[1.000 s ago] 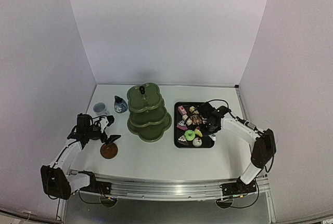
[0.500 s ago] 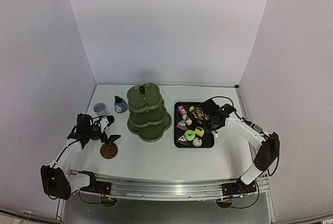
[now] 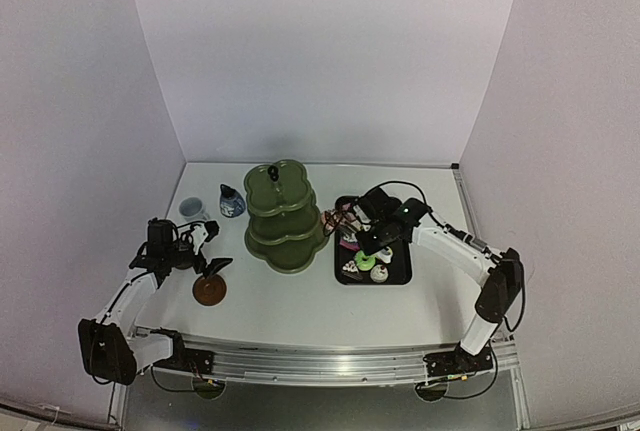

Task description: Serve the afternoon tea

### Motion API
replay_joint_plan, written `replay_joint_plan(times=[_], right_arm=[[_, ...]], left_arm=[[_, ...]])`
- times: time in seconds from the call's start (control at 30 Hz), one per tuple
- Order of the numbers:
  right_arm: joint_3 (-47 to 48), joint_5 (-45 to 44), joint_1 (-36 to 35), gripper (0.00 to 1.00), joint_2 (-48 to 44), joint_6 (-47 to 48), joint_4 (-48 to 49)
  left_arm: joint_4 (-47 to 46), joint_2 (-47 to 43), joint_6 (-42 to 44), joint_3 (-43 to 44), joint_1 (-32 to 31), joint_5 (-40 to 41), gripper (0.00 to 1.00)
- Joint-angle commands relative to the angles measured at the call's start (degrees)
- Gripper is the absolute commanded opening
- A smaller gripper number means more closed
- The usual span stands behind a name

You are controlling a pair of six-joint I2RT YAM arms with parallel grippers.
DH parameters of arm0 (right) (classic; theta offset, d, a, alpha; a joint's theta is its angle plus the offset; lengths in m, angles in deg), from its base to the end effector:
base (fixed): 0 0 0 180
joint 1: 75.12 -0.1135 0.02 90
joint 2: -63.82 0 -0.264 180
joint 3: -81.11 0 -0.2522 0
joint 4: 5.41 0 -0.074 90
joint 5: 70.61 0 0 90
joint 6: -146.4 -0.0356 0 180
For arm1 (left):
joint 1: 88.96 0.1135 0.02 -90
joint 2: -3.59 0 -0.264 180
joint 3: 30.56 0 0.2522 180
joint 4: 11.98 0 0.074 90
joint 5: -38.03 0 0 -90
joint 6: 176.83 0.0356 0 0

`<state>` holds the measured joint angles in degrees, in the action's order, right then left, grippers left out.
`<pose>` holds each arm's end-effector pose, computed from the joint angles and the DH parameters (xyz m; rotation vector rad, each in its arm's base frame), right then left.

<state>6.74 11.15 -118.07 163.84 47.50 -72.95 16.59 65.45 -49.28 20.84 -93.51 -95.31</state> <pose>0.2731 0.2472 0.3017 -0.7268 2.5356 0.1174 0.2185 -0.0419 0.2376 1.0978 1.7724 -0.5031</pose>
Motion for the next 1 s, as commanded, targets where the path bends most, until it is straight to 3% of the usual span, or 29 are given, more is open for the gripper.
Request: replay_joint_plan(times=[0.0, 0.5, 0.7, 0.87, 0.97], right_arm=[[0.6, 7.3, -0.3, 0.00, 2.0, -0.8, 7.0], [4.4, 6.5, -1.9, 0.00, 11.6, -0.7, 11.2], [4.5, 2.3, -2.7, 0.00, 12.7, -1.1, 12.1], [4.4, -0.8, -3.6, 0.11, 13.2, -0.2, 12.0], [4.5, -0.8, -3.7, 0.23, 13.5, -0.1, 12.1]], left_arm=[[-2.2, -0.8, 0.0, -0.4, -0.2, -0.4, 1.00], [-1.9, -1.0, 0.2, -0.2, -0.1, 0.1, 1.00], [-2.0, -1.0, 0.2, -0.2, -0.2, 0.1, 1.00], [-2.0, -1.1, 0.2, -0.4, -0.2, 0.4, 1.00], [-2.2, -1.2, 0.2, -0.5, -0.2, 0.3, 1.00]])
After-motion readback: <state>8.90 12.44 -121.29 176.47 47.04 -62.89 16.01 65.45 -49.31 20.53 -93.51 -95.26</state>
